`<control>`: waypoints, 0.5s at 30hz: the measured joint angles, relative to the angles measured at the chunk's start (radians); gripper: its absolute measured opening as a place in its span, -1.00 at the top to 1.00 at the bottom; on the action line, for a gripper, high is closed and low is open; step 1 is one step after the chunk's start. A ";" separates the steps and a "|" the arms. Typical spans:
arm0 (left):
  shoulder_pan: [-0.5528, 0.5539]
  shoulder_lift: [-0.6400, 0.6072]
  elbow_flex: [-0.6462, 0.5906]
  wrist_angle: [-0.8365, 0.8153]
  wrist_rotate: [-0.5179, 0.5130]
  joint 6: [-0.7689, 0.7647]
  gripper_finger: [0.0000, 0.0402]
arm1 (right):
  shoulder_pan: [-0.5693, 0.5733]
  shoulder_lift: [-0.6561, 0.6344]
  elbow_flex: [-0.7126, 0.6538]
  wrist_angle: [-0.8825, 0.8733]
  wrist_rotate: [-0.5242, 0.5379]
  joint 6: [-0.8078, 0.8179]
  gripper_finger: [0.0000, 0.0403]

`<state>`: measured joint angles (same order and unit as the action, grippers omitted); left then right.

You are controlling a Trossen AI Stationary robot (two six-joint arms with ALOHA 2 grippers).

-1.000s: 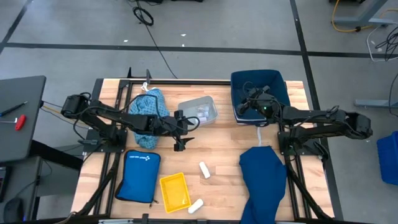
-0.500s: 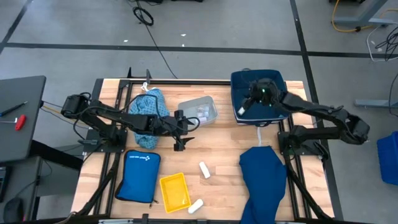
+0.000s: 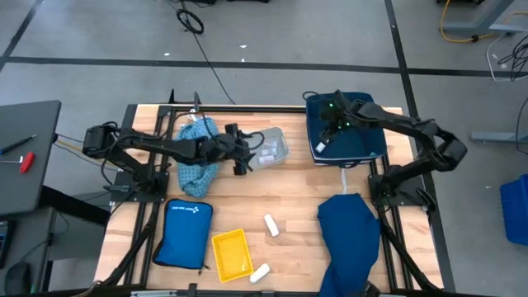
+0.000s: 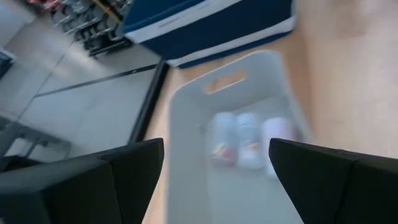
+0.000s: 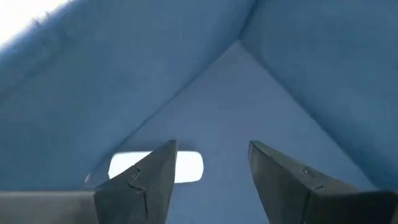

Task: Pick & place medical supplies in basket/bin
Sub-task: Put the top rolled gauze into the yellow bin

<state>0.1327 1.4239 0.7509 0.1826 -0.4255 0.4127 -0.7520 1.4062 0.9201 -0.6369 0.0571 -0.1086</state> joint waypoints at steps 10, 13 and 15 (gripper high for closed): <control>0.178 0.000 0.000 0.091 0.000 0.078 -0.48 | -0.070 0.049 0.052 -0.160 -0.121 -0.042 -0.04; 0.221 0.000 0.000 0.159 0.020 0.055 -0.48 | -0.096 0.056 0.054 -0.197 -0.206 -0.004 -0.04; 0.246 0.000 0.000 0.192 0.026 0.005 -0.48 | -0.106 0.055 0.056 -0.198 -0.271 0.004 -0.04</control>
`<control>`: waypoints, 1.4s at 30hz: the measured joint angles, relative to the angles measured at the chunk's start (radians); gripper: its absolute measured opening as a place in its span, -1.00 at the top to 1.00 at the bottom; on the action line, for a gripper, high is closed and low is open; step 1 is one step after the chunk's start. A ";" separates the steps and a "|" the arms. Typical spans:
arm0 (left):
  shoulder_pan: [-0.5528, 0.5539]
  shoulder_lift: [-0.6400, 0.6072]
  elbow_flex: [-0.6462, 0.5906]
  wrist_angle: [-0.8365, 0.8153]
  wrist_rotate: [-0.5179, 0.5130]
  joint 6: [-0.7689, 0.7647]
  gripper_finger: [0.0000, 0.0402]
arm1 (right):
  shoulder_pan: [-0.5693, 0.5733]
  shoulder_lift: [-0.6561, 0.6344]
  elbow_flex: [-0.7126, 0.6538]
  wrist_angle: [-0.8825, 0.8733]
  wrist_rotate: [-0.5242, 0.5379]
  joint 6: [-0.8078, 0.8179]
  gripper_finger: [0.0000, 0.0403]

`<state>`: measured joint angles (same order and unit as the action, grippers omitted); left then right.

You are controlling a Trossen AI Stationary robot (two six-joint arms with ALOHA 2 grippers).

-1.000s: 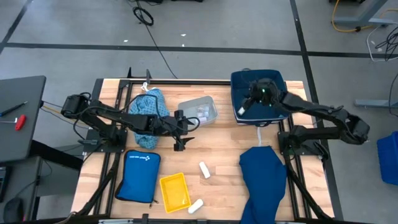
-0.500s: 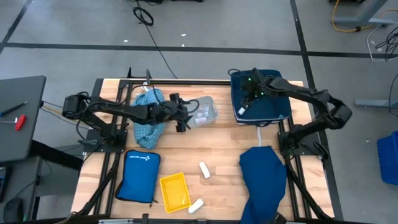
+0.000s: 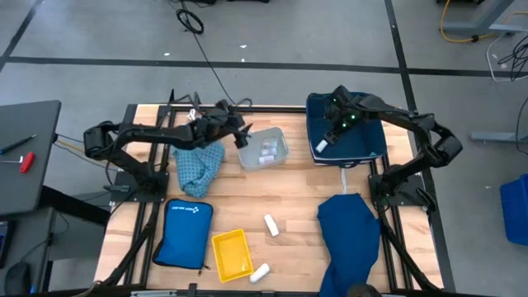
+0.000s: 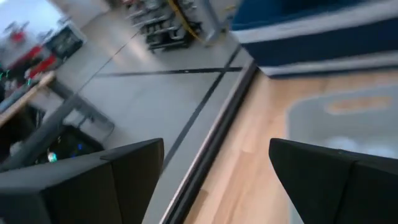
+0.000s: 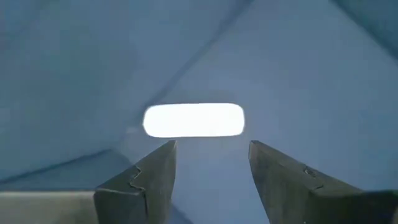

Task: Pick & place medical supplies in basket/bin
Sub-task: Put the top rolled gauze into the yellow bin

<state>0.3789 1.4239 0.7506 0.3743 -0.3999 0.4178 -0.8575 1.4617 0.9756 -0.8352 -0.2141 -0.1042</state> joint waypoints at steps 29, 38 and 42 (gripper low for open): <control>-0.013 -0.012 0.009 -0.017 0.012 -0.223 -0.48 | 0.104 0.065 0.002 0.096 0.152 -0.540 -0.04; -0.012 -0.011 0.009 -0.029 0.045 -0.228 -0.48 | 0.149 0.147 -0.001 0.015 0.166 -0.640 0.03; -0.012 -0.011 0.009 -0.029 0.063 -0.237 -0.48 | 0.159 0.192 -0.001 0.053 0.220 -0.650 0.03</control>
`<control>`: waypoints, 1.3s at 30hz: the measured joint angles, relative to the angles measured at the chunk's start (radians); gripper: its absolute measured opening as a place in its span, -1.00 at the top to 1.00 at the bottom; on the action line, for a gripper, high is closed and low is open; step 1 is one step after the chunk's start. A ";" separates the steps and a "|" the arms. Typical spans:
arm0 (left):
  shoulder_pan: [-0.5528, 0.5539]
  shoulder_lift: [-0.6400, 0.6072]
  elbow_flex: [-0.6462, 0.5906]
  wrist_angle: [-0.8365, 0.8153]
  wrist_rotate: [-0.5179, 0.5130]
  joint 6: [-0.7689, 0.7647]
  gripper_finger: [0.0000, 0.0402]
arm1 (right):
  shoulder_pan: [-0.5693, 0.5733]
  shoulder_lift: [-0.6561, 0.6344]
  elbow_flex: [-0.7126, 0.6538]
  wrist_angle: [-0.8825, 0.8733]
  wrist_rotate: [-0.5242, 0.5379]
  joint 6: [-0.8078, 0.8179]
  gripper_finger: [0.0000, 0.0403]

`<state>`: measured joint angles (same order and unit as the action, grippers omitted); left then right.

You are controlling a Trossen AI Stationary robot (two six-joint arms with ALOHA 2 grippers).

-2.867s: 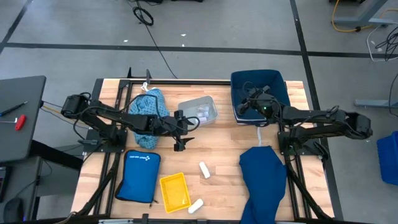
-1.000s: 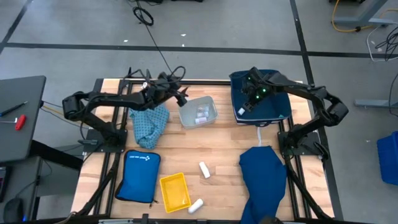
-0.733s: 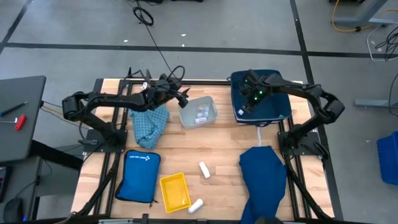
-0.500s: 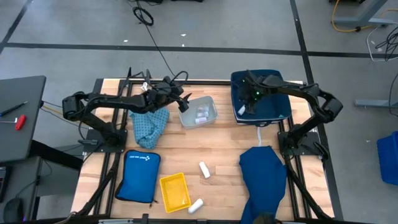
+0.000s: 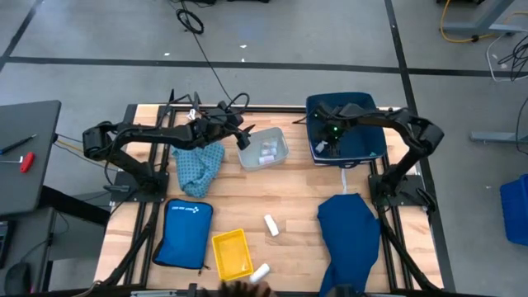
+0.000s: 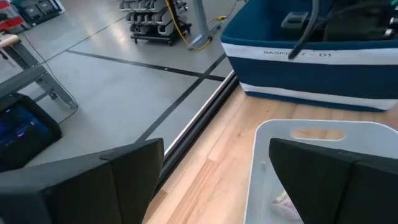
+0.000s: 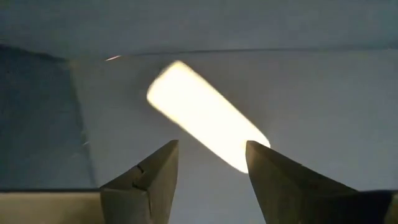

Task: Pick & place medical supplies in basket/bin
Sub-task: Put the top rolled gauze into the yellow bin

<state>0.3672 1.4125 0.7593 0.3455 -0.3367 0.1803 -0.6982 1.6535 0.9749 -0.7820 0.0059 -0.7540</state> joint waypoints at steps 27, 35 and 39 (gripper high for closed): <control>-0.001 0.000 0.000 0.013 0.035 -0.052 -0.48 | 0.000 -0.007 0.000 -0.001 0.184 0.239 0.87; -0.001 0.001 0.000 0.035 0.123 -0.094 -0.48 | 0.000 -0.247 0.000 0.006 0.200 0.436 0.87; -0.001 0.001 0.000 0.051 0.233 -0.136 -0.48 | 0.014 -0.377 0.000 0.038 0.202 0.511 0.87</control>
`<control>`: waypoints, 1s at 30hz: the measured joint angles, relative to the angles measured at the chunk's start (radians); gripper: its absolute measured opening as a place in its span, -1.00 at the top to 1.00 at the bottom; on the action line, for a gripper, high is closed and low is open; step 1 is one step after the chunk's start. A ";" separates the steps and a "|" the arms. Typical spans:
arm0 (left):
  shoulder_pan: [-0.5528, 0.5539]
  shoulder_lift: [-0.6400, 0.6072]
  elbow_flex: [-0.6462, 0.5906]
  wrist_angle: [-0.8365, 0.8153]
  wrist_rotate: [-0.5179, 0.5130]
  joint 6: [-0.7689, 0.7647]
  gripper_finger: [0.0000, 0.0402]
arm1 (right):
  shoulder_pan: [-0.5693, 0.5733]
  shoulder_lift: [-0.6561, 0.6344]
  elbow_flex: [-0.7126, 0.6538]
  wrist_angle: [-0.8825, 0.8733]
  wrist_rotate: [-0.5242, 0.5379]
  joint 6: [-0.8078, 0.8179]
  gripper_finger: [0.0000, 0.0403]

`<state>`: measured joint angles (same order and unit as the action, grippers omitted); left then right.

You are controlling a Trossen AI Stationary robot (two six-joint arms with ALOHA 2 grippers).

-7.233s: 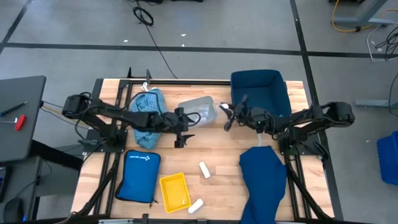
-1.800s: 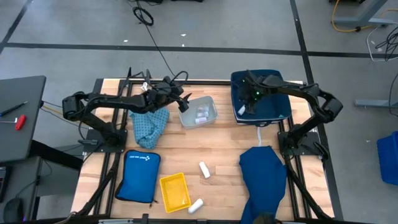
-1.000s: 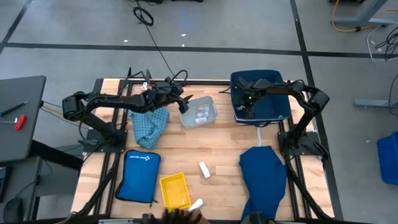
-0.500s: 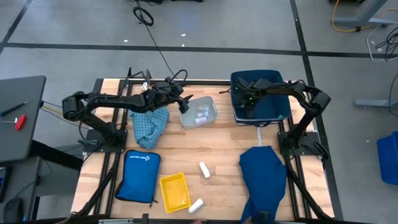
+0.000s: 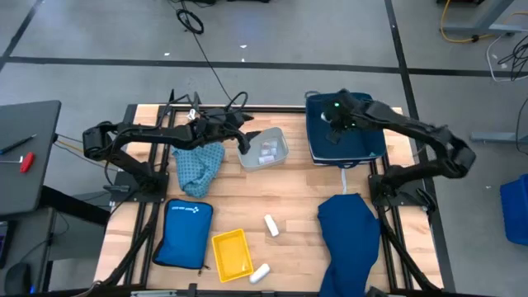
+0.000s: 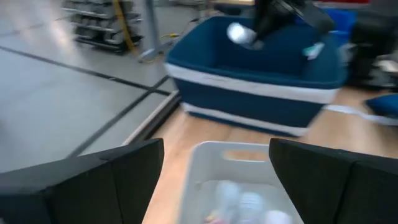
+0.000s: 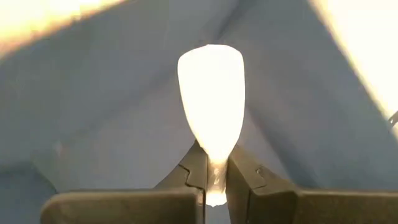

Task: Pick & place medical supplies in basket/bin
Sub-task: Put the top rolled gauze into the yellow bin

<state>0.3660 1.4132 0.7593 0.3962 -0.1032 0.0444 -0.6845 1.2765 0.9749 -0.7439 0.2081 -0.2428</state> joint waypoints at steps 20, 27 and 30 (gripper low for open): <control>-0.075 0.000 -0.036 0.233 0.396 -0.085 -0.48 | 0.494 -0.089 0.000 0.393 -0.315 0.074 0.87; -0.082 0.000 -0.043 0.237 0.330 0.039 -0.48 | 0.578 0.006 0.000 0.456 -0.195 0.002 0.87; -0.053 -0.006 -0.043 0.230 0.321 0.078 -0.48 | 0.559 0.035 0.000 0.469 -0.152 -0.032 0.87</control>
<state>0.3134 1.4069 0.7158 0.6266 0.2181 0.1224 -0.1256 1.3111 0.9745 -0.2748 0.0562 -0.2746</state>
